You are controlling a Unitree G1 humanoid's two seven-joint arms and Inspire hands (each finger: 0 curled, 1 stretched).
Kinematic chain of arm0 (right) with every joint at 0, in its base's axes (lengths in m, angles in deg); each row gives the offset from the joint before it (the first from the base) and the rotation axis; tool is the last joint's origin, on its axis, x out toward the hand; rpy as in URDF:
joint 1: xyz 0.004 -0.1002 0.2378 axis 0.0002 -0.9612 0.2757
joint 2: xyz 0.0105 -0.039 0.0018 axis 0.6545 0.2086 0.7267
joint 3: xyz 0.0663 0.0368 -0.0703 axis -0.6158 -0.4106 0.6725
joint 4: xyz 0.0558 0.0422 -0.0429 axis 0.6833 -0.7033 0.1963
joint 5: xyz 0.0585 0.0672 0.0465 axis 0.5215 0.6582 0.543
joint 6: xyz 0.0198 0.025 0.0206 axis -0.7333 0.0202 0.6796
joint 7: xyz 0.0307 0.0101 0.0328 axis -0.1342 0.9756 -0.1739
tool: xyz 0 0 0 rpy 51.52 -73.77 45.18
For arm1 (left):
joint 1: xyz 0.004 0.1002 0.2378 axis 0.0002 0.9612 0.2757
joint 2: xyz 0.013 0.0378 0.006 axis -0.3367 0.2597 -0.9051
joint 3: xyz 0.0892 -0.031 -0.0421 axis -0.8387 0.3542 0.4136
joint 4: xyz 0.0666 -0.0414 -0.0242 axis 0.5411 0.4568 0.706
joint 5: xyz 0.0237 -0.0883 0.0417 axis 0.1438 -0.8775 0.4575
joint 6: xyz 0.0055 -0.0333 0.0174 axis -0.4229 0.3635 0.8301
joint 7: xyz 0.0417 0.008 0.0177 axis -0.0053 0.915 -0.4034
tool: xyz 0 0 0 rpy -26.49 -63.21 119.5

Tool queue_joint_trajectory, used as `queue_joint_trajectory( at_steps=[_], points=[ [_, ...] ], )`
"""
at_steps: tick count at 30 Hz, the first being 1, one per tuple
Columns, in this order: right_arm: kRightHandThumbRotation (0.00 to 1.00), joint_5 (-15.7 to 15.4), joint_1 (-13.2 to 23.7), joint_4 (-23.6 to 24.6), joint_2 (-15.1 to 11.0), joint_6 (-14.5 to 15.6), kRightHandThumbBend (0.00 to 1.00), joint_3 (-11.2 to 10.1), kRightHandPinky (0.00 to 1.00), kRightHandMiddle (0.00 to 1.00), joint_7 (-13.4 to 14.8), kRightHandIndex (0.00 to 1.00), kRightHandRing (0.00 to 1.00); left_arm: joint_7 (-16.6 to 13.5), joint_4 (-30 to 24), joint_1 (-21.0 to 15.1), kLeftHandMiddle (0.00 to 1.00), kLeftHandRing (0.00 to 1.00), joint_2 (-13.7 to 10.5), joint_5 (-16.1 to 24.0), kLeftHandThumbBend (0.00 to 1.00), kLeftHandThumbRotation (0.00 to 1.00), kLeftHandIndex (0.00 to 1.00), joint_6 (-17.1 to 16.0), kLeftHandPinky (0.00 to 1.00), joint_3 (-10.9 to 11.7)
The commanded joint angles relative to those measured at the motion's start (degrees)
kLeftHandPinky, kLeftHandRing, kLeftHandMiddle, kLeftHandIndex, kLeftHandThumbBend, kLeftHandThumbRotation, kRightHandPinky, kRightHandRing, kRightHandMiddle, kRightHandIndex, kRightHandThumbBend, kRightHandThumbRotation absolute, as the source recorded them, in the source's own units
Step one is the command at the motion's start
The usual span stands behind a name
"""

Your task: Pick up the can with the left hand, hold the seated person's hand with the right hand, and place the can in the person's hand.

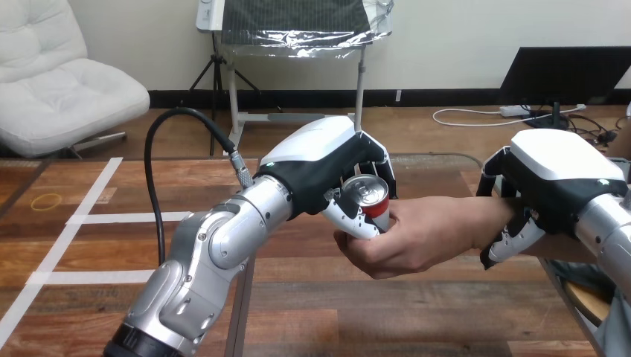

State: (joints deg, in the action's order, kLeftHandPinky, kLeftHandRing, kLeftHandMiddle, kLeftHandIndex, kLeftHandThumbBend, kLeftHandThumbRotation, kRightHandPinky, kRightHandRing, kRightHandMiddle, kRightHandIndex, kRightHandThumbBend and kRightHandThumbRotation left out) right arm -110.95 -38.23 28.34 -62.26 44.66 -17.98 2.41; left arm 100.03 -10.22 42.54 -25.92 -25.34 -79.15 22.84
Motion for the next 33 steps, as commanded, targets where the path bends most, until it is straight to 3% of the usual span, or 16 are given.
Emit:
queue_joint_trajectory(
  at_steps=[1,15,33],
  points=[
    [0.0,-0.34,5.22,4.04,-0.83,-2.08,0.8,-3.14,0.42,0.58,2.24,0.6,0.51,-0.56,-1.0,-4.84,0.45,0.37,4.09,-0.76,0.62,0.0,0.45,-2.0,0.32,-2.51],
    [0.0,-1.12,4.11,3.1,-1.4,-4.02,0.84,-3.51,0.56,0.71,1.9,0.72,0.65,-0.99,-0.88,-4.54,0.46,0.39,2.8,-0.19,0.62,0.0,0.46,-2.78,0.33,-2.25],
    [0.0,-1.18,3.03,2.64,-1.15,-4.97,0.86,-3.92,0.68,0.8,2.17,0.81,0.76,-1.2,-0.32,-4.86,0.46,0.38,1.32,1.92,0.63,0.0,0.49,-4.61,0.32,-2.06]
  ],
)
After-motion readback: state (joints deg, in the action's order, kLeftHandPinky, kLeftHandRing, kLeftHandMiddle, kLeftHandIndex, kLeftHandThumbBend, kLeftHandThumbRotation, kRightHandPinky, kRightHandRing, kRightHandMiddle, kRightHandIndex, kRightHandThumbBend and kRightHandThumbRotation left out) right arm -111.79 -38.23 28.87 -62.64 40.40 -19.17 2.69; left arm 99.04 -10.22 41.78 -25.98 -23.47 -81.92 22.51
